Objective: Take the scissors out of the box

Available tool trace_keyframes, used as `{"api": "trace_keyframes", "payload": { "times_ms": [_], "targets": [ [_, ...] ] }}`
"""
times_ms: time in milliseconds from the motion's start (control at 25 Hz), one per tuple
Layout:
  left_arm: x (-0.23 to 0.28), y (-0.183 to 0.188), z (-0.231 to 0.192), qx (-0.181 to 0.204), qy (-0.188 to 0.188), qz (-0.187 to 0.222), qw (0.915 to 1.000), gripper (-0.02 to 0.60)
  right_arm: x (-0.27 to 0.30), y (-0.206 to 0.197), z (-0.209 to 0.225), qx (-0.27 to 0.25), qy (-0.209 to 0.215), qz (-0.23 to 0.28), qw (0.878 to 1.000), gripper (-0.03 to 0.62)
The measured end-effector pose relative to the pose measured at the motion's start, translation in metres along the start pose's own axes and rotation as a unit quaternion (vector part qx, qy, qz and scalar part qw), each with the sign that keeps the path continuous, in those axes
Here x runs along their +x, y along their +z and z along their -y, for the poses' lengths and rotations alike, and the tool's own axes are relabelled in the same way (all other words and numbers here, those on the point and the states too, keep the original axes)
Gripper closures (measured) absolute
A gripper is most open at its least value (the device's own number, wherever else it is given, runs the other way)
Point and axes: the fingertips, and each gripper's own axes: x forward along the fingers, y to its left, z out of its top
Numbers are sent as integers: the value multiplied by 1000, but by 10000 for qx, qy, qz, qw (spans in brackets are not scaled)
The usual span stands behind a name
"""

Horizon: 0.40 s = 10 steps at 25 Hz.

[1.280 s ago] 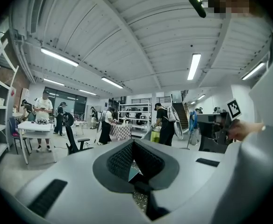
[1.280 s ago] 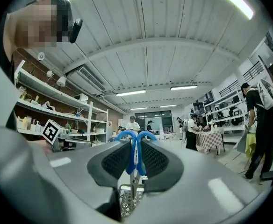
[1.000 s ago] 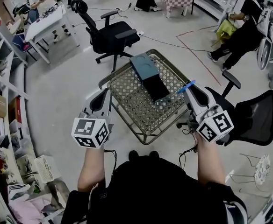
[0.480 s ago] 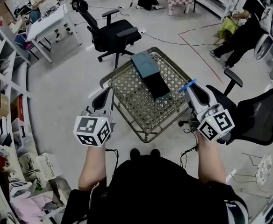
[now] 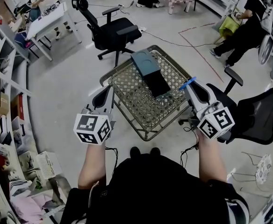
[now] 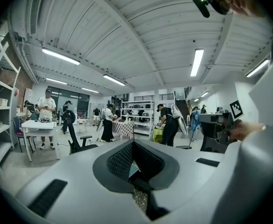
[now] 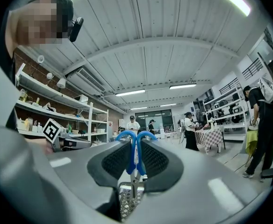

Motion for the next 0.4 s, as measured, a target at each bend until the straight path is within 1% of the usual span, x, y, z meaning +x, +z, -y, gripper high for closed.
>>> {"api": "trace_keyframes", "payload": {
  "times_ms": [400],
  "targets": [
    [-6, 9, -12, 14, 32, 103, 9999, 581, 10, 4, -11, -20, 66, 45, 10000, 510]
  ]
}}
